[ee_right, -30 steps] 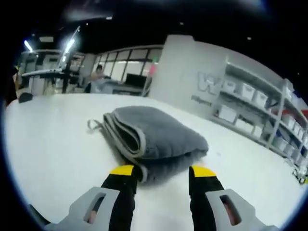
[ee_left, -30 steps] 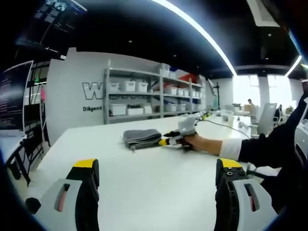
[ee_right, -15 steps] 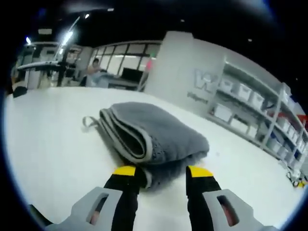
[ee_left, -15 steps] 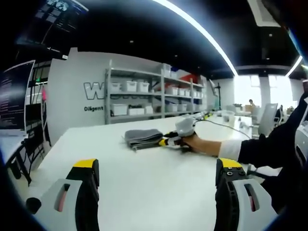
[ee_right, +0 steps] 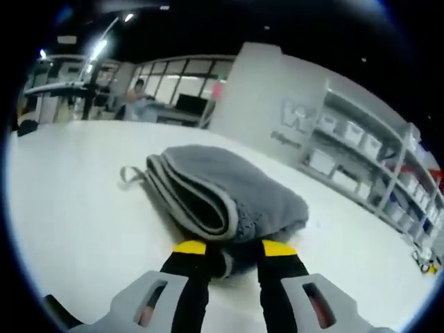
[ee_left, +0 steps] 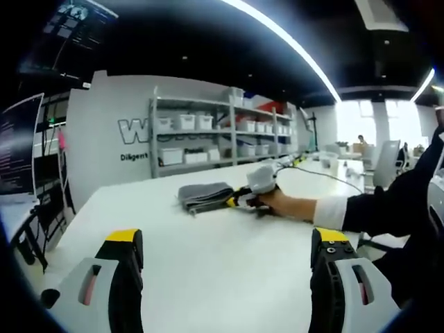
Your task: Open the folded towel by lifting each exposed corner and separating the folded layers until the towel lies flat within the target outline without major curled edges
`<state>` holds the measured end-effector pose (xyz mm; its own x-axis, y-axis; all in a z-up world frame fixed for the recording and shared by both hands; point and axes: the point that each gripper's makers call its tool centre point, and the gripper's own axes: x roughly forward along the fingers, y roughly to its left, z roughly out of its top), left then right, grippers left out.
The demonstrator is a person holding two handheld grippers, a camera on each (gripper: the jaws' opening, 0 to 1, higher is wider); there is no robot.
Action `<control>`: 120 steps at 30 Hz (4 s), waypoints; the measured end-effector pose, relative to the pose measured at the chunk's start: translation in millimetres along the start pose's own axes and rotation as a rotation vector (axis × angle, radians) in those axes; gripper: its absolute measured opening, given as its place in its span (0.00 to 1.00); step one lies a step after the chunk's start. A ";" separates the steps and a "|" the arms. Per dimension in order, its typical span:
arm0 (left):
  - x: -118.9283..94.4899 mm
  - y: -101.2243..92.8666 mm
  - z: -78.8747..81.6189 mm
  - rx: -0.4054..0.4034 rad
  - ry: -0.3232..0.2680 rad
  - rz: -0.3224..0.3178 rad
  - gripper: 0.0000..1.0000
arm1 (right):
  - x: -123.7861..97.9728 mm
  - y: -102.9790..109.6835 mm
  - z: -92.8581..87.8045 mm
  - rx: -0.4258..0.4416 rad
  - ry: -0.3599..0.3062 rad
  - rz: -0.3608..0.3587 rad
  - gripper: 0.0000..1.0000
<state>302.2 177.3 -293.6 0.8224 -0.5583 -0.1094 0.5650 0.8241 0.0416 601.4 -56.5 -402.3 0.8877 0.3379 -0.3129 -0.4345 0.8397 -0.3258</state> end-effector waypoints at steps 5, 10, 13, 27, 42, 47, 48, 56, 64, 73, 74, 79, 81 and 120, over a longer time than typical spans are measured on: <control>-5.0 6.9 2.0 -0.011 -0.013 0.014 0.99 | 0.1 3.9 -0.4 0.023 0.003 0.011 0.13; -6.6 9.4 3.2 -0.014 -0.019 0.026 0.99 | -1.7 6.1 -0.1 0.023 0.009 0.019 0.09; -6.0 8.4 2.9 -0.010 -0.016 0.026 0.99 | -2.4 6.9 0.2 0.030 0.005 0.026 0.06; 1.7 4.3 -2.6 -0.016 0.000 0.006 0.99 | -10.5 12.6 1.3 0.060 -0.010 0.060 0.03; -2.9 8.3 0.6 -0.025 -0.013 0.013 0.98 | -15.6 23.9 3.7 0.112 -0.038 0.139 0.02; -1.4 8.4 -0.5 -0.045 -0.019 0.000 0.97 | -17.7 28.6 5.4 0.121 -0.037 0.153 0.03; -0.7 8.8 -1.1 -0.048 -0.016 0.000 0.97 | -18.7 30.6 5.3 0.108 -0.036 0.155 0.03; 2.5 8.0 -7.0 -0.045 0.004 -0.006 0.97 | -28.7 38.8 4.4 0.026 -0.032 0.166 0.03; 3.2 6.7 -6.0 -0.019 0.006 0.007 0.96 | -32.1 44.9 6.5 0.020 -0.033 0.187 0.03; 4.9 -0.7 -4.8 -0.009 0.007 -0.020 0.96 | -35.5 51.6 7.6 -0.007 -0.032 0.193 0.03; 5.2 -0.6 -5.4 -0.009 0.010 -0.019 0.96 | -36.4 53.4 7.7 0.000 -0.029 0.198 0.03; 5.3 -0.1 -5.7 -0.006 0.011 -0.017 0.95 | -43.8 61.7 9.9 0.005 -0.025 0.216 0.03; 5.1 0.2 -5.7 -0.003 0.011 -0.015 0.95 | -44.5 63.3 9.6 0.001 -0.022 0.218 0.03; -0.3 3.0 -2.6 0.010 0.000 -0.002 0.93 | -82.5 92.8 5.2 -0.028 -0.051 0.350 0.04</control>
<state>303.5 180.2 -296.0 0.8213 -0.5599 -0.1098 0.5672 0.8219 0.0517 488.6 -4.2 -402.1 0.6903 0.6246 -0.3652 -0.7172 0.6573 -0.2314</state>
